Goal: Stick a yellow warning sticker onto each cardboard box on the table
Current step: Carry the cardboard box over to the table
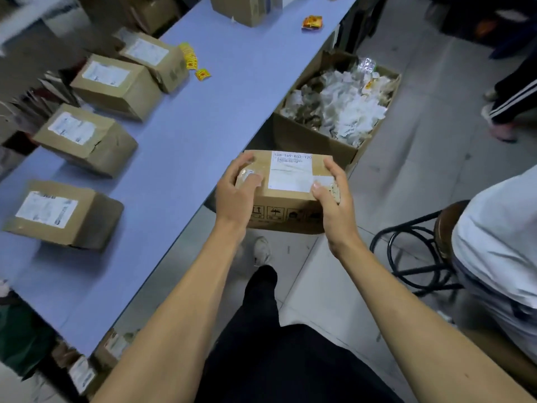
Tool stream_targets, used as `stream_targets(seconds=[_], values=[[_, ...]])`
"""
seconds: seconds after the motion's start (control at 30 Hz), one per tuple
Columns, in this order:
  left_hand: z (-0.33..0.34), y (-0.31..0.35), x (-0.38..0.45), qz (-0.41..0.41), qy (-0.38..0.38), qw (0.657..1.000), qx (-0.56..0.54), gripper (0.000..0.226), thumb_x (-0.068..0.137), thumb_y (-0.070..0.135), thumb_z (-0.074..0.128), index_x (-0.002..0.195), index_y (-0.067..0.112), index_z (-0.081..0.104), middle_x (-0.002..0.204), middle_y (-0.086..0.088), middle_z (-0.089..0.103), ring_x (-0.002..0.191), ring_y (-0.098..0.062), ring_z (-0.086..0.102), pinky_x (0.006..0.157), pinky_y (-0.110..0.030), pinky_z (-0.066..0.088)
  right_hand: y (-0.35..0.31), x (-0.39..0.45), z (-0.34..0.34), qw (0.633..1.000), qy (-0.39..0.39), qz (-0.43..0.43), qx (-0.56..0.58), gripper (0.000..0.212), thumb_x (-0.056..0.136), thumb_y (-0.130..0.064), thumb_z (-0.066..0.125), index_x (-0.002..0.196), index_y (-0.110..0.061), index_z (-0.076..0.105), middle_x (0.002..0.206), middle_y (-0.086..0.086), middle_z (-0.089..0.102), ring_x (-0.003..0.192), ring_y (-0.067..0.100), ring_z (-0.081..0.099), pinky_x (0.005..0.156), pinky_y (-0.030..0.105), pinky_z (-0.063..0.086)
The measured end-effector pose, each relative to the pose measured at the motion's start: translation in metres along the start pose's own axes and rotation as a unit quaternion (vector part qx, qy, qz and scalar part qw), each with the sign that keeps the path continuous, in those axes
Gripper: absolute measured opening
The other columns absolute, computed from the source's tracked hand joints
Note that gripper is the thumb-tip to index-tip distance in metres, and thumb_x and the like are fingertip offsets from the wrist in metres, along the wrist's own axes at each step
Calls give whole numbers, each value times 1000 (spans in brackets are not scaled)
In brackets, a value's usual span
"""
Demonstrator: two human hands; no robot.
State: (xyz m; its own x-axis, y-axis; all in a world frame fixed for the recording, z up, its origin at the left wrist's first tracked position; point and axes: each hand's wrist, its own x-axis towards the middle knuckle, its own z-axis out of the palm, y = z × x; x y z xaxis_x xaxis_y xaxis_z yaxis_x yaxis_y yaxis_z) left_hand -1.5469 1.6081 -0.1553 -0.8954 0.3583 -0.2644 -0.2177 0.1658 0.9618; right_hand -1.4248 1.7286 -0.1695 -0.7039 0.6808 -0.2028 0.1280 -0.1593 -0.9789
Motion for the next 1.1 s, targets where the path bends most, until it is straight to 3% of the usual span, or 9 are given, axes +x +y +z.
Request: stream_targets(seconds=[0.17,0.33,0.47,0.67,0.77,0.87,0.93,1.03,1.1], values=[[4,22,94,-11,4,1000,-19,35,78,26,58,104,48,69,132,7,61,116,-25,61,83,-42,60,-15,92,31,1000,1,-12,-9,57,89,-30,57,144,-30,43,139,-8,54,120,4,56,96,20,48],[3,49,179,-11,21,999,-31,40,75,22,60,110,40,70,134,4,62,118,-21,60,88,-36,57,-39,174,61,999,-13,-20,-22,57,91,-27,58,146,-29,42,131,-30,49,117,-15,52,98,13,44],[4,65,230,-13,32,999,-40,39,79,21,60,112,39,69,135,3,60,117,-22,60,81,-30,56,-52,230,78,999,-30,-21,-34,58,89,-33,60,145,-35,44,141,-22,48,130,-1,48,108,24,41],[15,75,290,-23,79,996,-33,48,89,15,58,133,35,57,136,10,56,113,-10,58,80,-19,50,-59,311,93,994,-89,-7,-66,56,85,-45,61,138,-48,43,153,-8,44,139,13,44,116,44,36],[23,72,321,-48,118,991,-30,59,83,29,61,139,41,48,140,12,54,119,-12,58,96,-35,53,-59,359,95,986,-134,8,-96,64,88,-44,60,148,-42,36,149,-23,42,135,-5,42,115,29,36],[35,73,354,-77,161,984,-20,60,84,34,63,141,42,47,137,9,57,117,-16,59,98,-44,53,-58,413,97,971,-198,26,-130,69,96,-36,59,155,-39,24,129,-47,34,110,-35,37,91,-1,34],[43,74,371,-87,193,977,-15,58,89,31,65,144,37,46,137,8,57,118,-16,58,100,-43,52,-60,446,99,957,-240,32,-159,68,100,-34,58,156,-40,21,135,-40,33,115,-25,41,90,1,33],[51,75,388,-102,233,967,-16,59,93,26,65,147,32,43,138,6,55,121,-17,55,102,-37,48,-67,489,105,930,-309,43,-193,67,100,-37,56,157,-40,20,154,-23,32,137,2,36,108,21,31],[52,74,394,-116,270,956,-22,59,94,24,63,148,31,41,135,8,55,119,-15,54,96,-30,47,-69,509,114,907,-356,48,-220,69,100,-38,57,157,-40,19,158,-16,33,138,6,36,109,25,31]])
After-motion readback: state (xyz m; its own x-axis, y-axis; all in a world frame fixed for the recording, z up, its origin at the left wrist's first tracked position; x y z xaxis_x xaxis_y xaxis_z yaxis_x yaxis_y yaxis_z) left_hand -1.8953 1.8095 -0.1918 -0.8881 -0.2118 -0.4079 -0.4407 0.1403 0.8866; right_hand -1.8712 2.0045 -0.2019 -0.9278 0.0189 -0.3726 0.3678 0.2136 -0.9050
